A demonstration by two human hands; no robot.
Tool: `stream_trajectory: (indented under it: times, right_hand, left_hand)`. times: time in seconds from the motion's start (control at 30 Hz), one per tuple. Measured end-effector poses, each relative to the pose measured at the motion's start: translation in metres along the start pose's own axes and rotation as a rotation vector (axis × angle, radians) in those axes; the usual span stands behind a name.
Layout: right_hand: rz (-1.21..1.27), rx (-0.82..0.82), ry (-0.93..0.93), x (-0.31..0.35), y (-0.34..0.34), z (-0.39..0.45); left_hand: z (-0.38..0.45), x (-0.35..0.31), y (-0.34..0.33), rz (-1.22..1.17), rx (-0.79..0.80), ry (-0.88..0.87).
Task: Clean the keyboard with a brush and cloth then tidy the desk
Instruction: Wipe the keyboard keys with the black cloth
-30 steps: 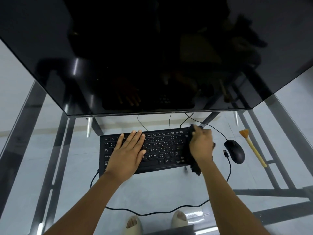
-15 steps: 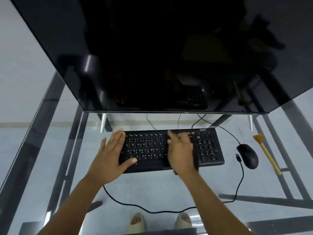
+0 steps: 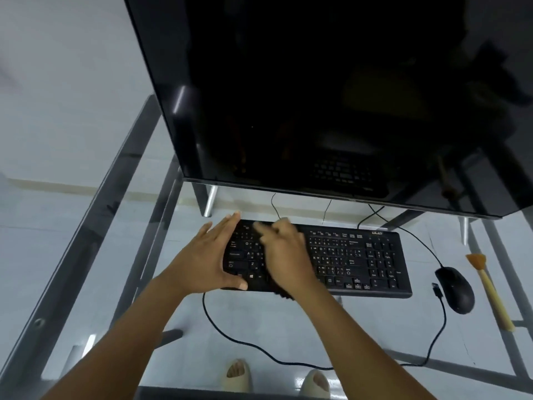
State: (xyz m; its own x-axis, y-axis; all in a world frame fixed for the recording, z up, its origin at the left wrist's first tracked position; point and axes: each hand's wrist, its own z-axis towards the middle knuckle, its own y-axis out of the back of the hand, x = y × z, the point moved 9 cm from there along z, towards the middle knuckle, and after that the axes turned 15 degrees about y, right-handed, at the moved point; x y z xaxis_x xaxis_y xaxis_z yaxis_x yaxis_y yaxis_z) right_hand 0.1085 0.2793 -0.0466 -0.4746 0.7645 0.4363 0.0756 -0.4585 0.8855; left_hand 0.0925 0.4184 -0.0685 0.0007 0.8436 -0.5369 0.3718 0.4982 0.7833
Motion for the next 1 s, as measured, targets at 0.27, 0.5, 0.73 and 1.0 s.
stream_trajectory:
  times: [0.27, 0.5, 0.73, 1.0]
  right_hand:
    - [0.055, 0.262, 0.259, 0.073, -0.036, 0.003]
    - [-0.013, 0.081, 0.152, 0.058, -0.021, -0.001]
    - [-0.032, -0.041, -0.080, -0.002, 0.003, -0.026]
    - [-0.055, -0.018, 0.073, 0.013, 0.002, -0.039]
  left_hand:
    - [0.002, 0.009, 0.002, 0.057, 0.060, -0.028]
    - [-0.001, 0.012, 0.004, 0.037, 0.070, -0.034]
    - [-0.001, 0.015, 0.003, -0.021, 0.092, -0.025]
    - [0.002, 0.018, 0.001, -0.054, 0.108, -0.019]
